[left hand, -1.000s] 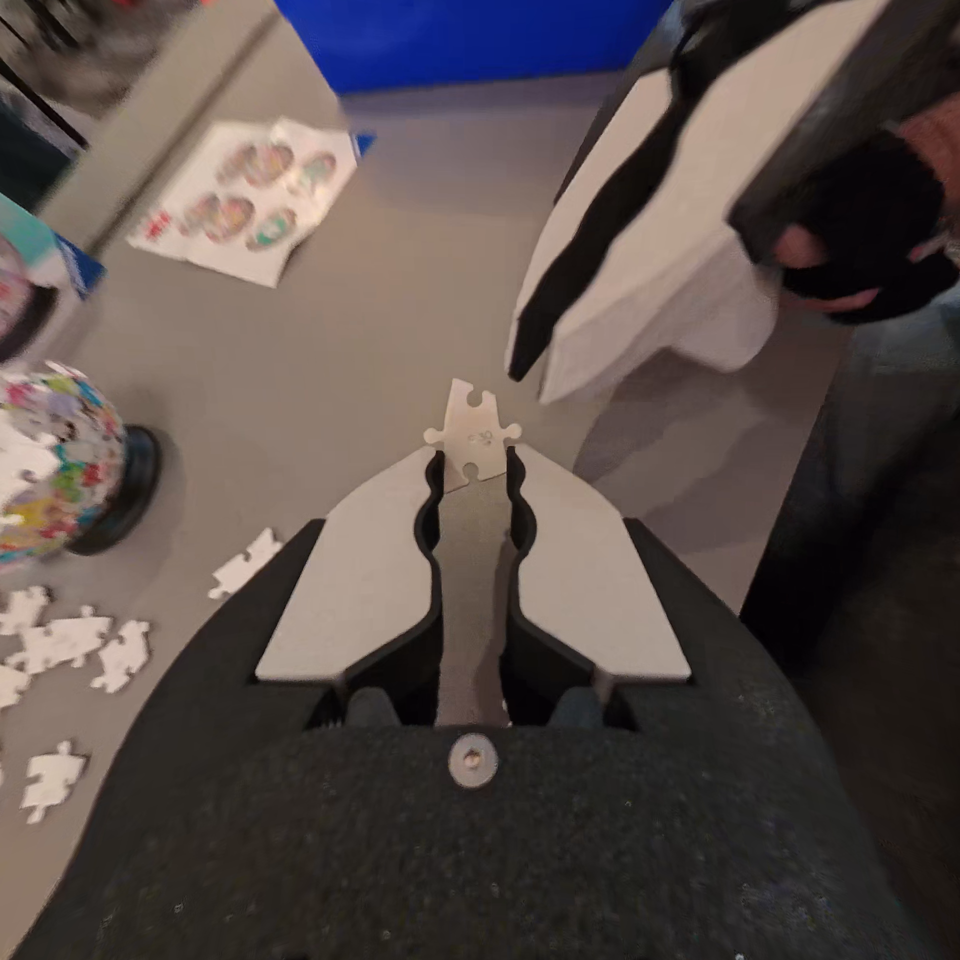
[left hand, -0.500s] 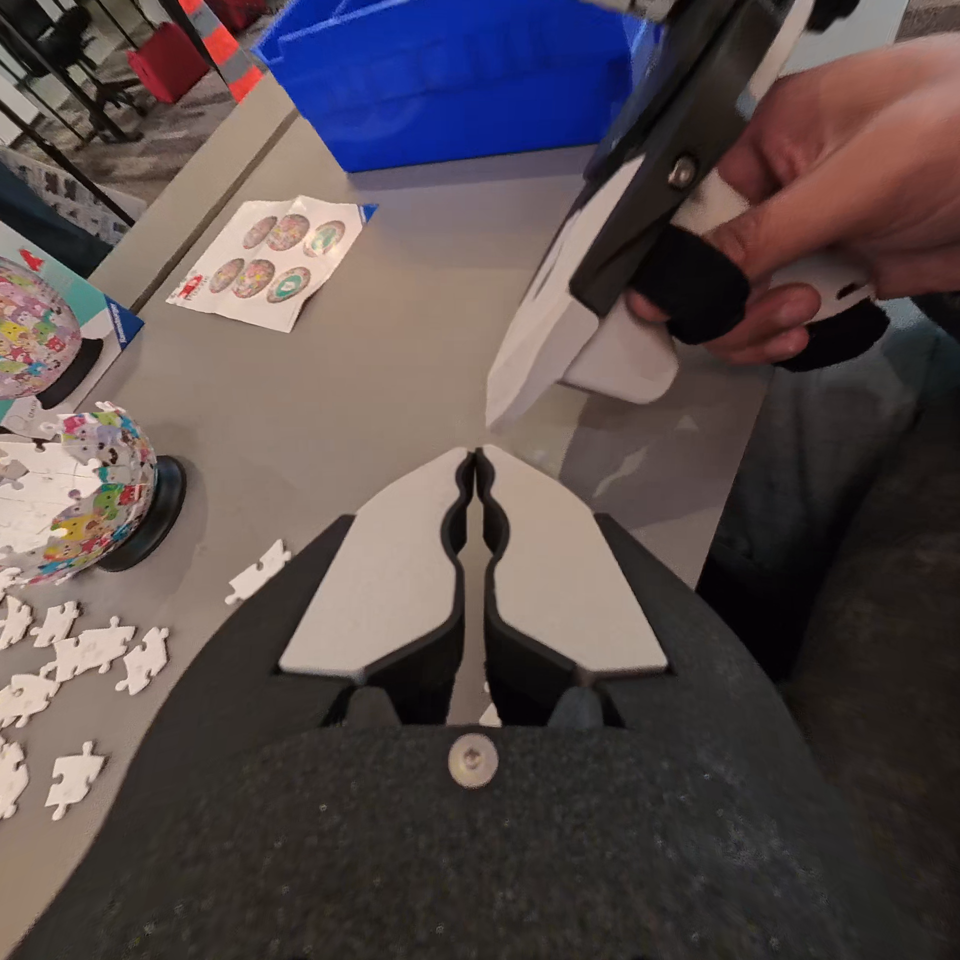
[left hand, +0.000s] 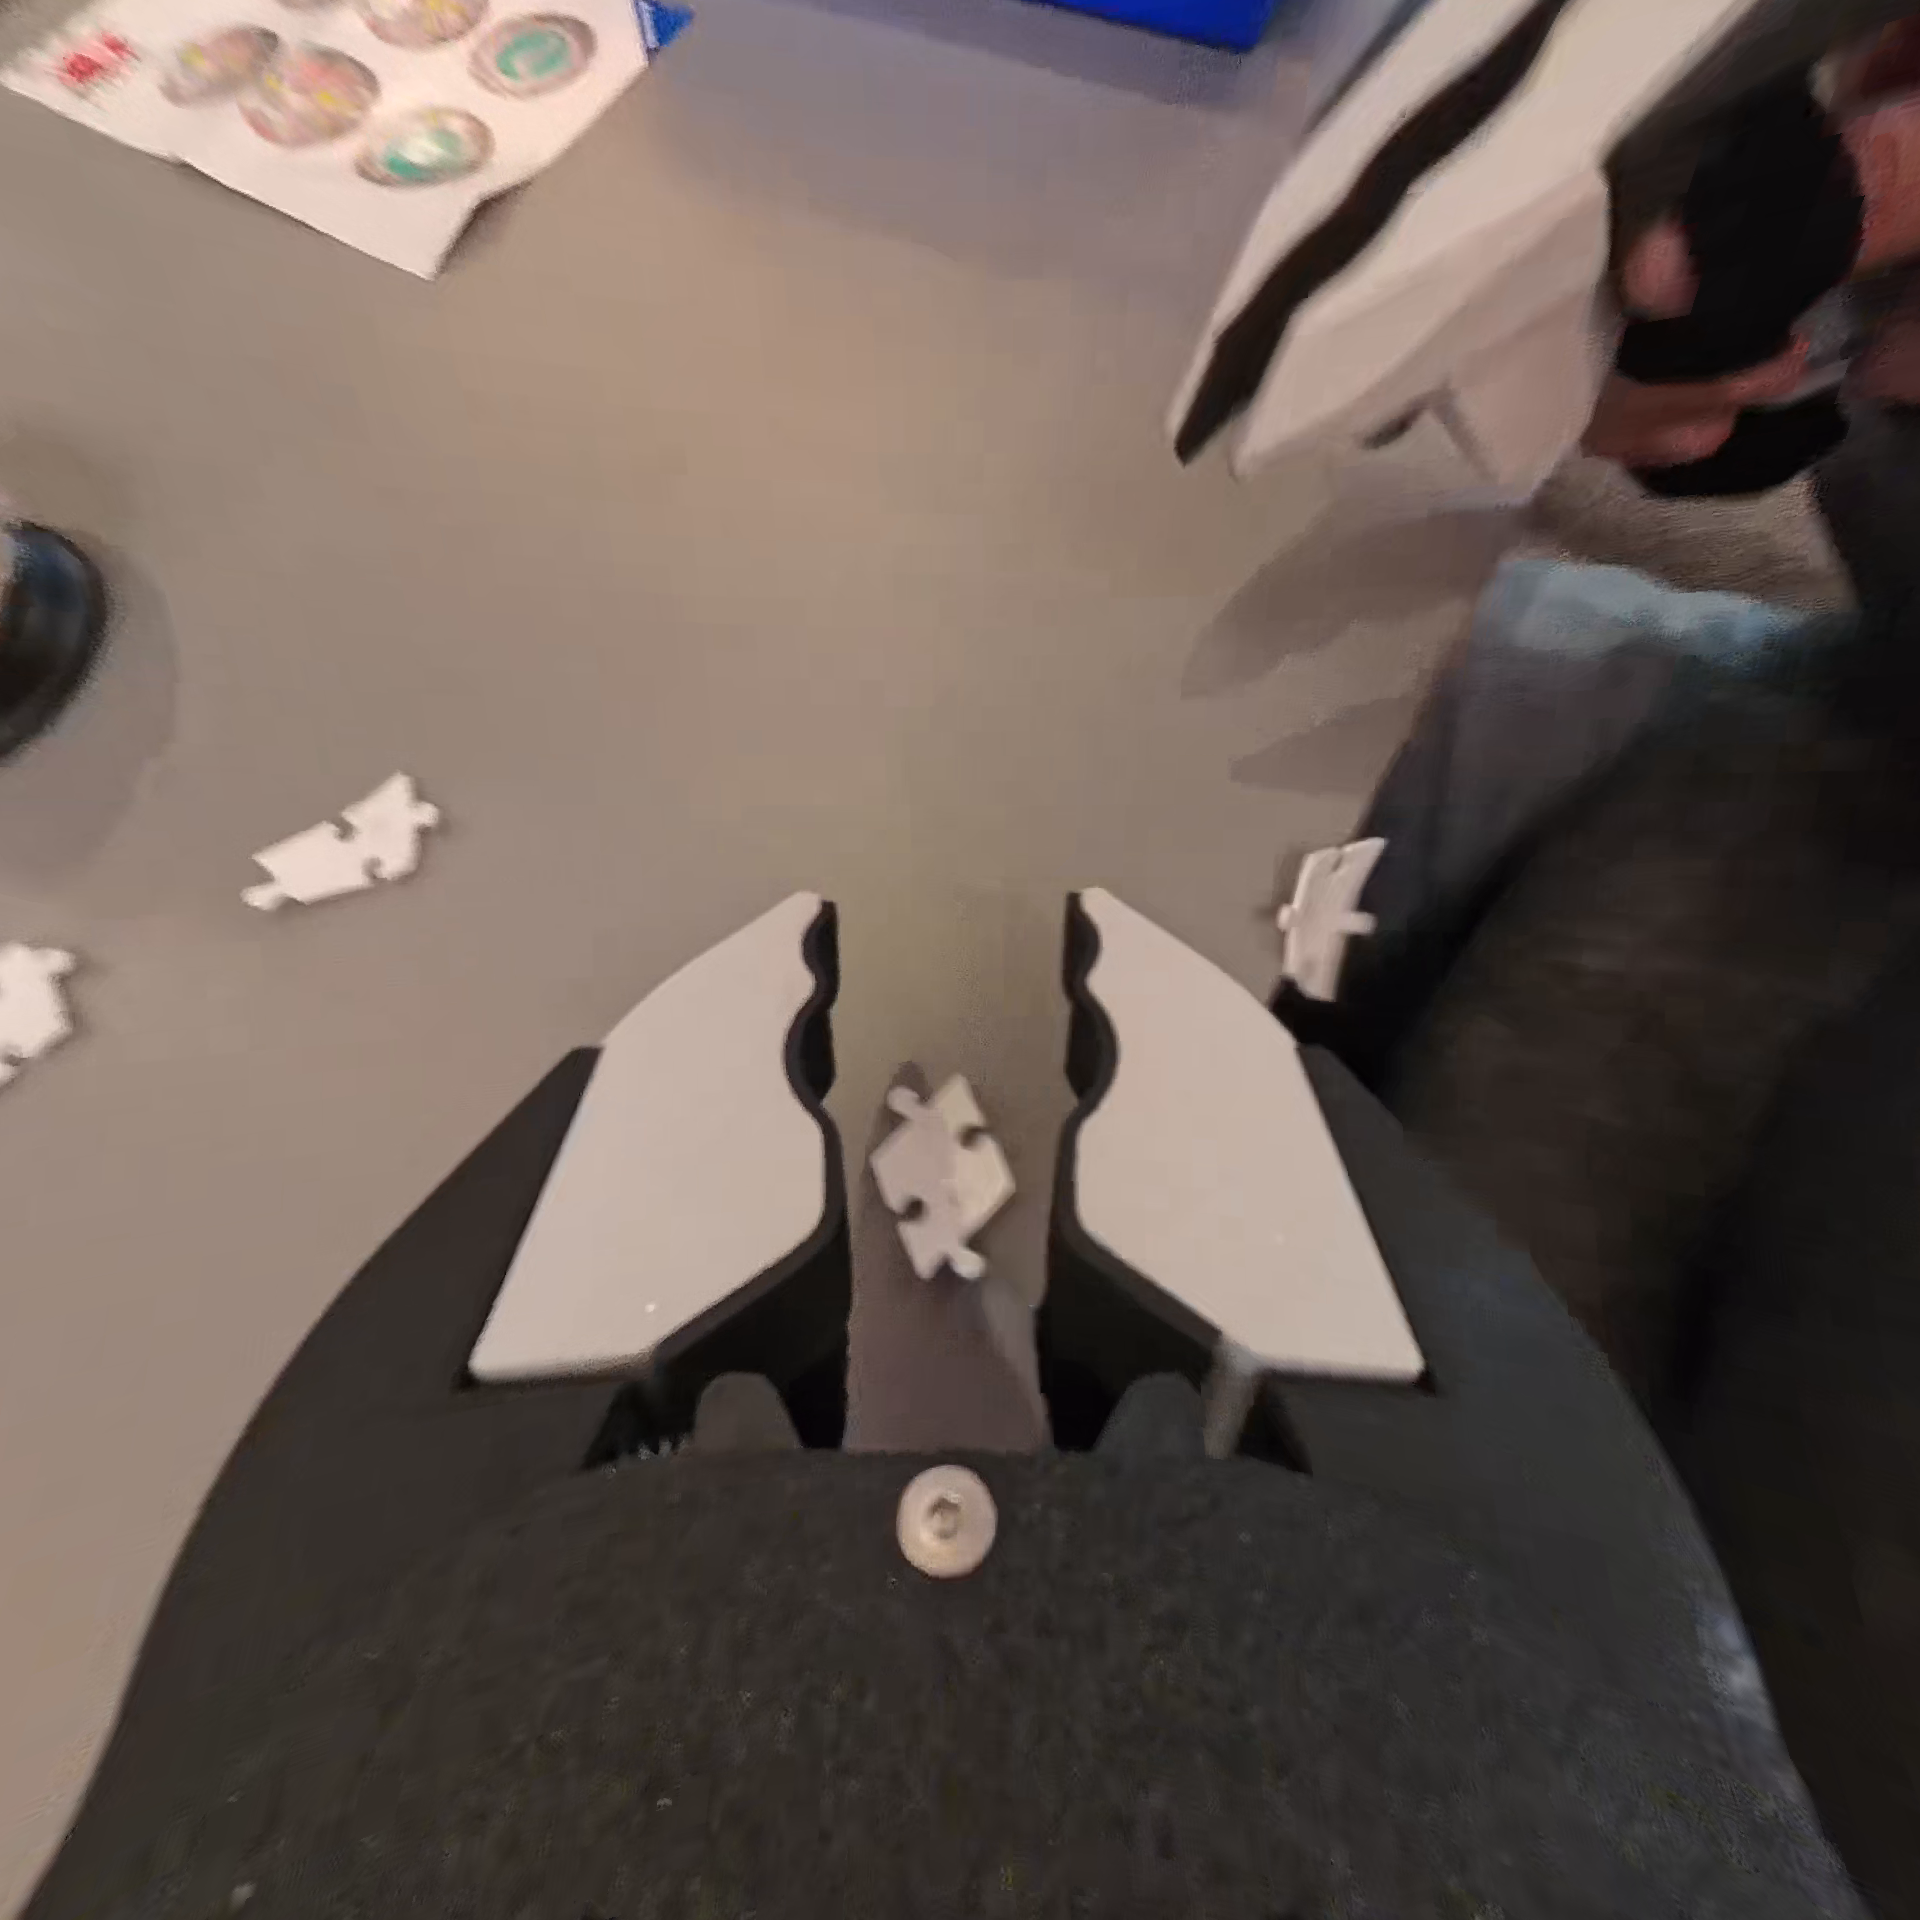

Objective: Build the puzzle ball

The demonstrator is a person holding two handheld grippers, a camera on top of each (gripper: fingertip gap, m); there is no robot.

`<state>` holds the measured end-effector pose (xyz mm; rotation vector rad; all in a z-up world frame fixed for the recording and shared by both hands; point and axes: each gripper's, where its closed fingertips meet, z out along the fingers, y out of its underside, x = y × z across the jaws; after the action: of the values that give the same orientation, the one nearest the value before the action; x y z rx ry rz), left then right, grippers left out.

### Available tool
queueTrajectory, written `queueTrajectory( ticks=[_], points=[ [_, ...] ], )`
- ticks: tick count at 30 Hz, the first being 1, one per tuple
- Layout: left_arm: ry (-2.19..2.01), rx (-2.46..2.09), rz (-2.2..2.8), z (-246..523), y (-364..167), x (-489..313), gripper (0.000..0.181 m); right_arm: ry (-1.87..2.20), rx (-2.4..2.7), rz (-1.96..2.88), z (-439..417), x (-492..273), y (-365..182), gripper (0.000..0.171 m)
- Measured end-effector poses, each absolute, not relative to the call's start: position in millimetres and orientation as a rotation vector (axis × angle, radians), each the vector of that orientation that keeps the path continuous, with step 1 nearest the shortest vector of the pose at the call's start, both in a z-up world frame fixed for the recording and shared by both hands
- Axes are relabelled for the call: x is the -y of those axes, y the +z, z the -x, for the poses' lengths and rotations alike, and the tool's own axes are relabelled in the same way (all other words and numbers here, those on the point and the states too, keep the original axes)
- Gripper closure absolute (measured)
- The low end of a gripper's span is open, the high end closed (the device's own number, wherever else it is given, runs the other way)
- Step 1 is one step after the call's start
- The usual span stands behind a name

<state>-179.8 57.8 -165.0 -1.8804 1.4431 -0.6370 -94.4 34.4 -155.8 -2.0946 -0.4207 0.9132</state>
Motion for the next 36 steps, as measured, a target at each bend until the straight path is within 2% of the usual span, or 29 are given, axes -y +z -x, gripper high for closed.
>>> queueTrajectory(
  ticks=[4, 6, 9, 15, 17, 21, 26, 31, 33, 36],
  points=[
    [-0.779, -1.455, 1.896, 182.6, -168.5, -23.0, 0.127, 0.869, 0.591, 2.141, 112.9, 7.0, -181.3, 0.143],
    [-0.700, -1.531, 1.867, 181.4, -174.0, -16.8, 0.126, 0.759, 0.678, 2.138, 111.3, 6.9, -182.9, 0.146],
    [-0.586, -1.537, 1.844, 185.8, -180.9, -27.8, 0.131, 0.638, 0.675, 2.063, 98.4, -5.3, -167.6, 0.151],
    [-0.736, -1.371, 1.879, 198.7, -164.6, -32.4, 0.129, 0.526, 0.491, 1.923, 64.4, 9.5, -133.8, 0.153],
    [-0.697, -1.344, 1.874, 208.5, -168.0, -30.9, 0.117, 0.506, 0.411, 1.935, 52.4, 26.4, -136.7, 0.153],
    [-0.426, -1.303, 1.841, 240.4, -170.3, -28.1, 0.112, 0.560, 0.253, 1.972, 48.8, 68.8, -140.1, 0.153],
    [-0.400, -1.157, 1.860, 277.0, -163.0, 3.0, 0.112, 0.594, 0.159, 2.024, 67.3, 133.6, -154.7, 0.152],
    [-0.485, -1.131, 1.862, 294.2, -157.3, 37.4, 0.113, 0.708, 0.262, 2.228, 125.8, 173.5, -213.2, 0.145],
    [-0.440, -1.154, 1.848, 299.4, -159.4, 42.6, 0.113, 0.743, 0.356, 2.339, 157.4, 173.7, -248.7, 0.129],
    [-0.446, -1.160, 1.896, 305.9, -166.5, 47.0, 0.113, 0.771, 0.534, 2.519, 198.8, 166.3, -309.3, 0.131]
  ],
)
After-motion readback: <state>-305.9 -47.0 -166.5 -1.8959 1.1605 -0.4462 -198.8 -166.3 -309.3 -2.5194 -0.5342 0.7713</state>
